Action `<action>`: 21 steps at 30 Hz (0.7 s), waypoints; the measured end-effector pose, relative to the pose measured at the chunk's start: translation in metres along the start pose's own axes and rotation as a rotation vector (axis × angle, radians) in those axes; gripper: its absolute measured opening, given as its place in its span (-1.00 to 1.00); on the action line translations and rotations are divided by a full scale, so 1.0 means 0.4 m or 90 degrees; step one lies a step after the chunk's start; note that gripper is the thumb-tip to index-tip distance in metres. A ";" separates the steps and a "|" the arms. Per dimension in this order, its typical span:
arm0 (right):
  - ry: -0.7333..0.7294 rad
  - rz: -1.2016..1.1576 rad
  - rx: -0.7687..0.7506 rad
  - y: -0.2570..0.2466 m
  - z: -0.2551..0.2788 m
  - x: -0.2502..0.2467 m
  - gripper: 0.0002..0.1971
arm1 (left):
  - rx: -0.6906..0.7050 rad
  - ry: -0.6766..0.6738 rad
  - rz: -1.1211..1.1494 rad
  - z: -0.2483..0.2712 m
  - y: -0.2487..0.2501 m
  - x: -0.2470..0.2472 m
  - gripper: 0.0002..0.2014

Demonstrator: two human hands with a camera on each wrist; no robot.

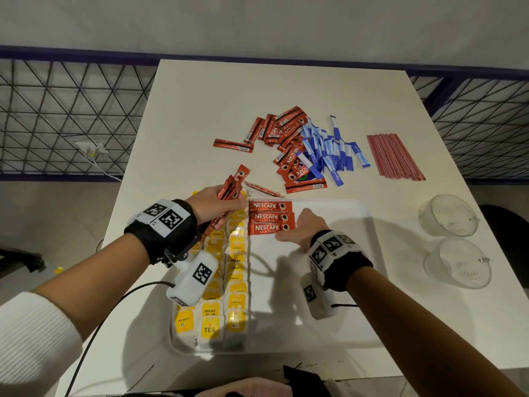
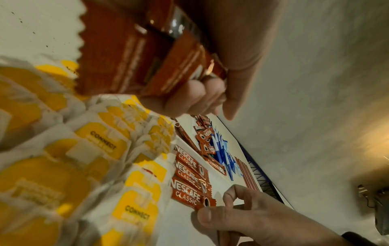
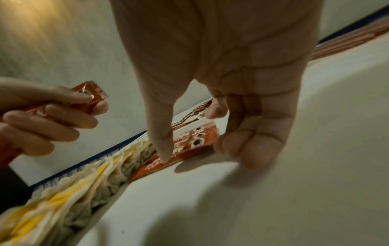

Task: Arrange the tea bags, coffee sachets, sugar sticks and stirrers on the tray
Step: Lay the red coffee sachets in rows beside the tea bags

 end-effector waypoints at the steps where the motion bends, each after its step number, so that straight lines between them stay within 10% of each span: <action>1: -0.002 0.019 -0.006 -0.004 0.006 0.003 -0.49 | 0.002 0.000 0.005 -0.001 0.000 0.001 -0.86; 21: 0.027 0.130 -0.063 -0.031 0.024 0.017 -0.33 | -0.021 -0.007 0.177 -0.010 -0.007 0.008 -0.81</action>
Point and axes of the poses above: each hand's wrist, its own z-axis away from the middle knuckle, its own x-axis out of the palm, y = z × x, the point moved 3 cm from there along -z, towards the middle knuckle, and after that the axes turned 15 degrees about -y, right-handed, at the moved point
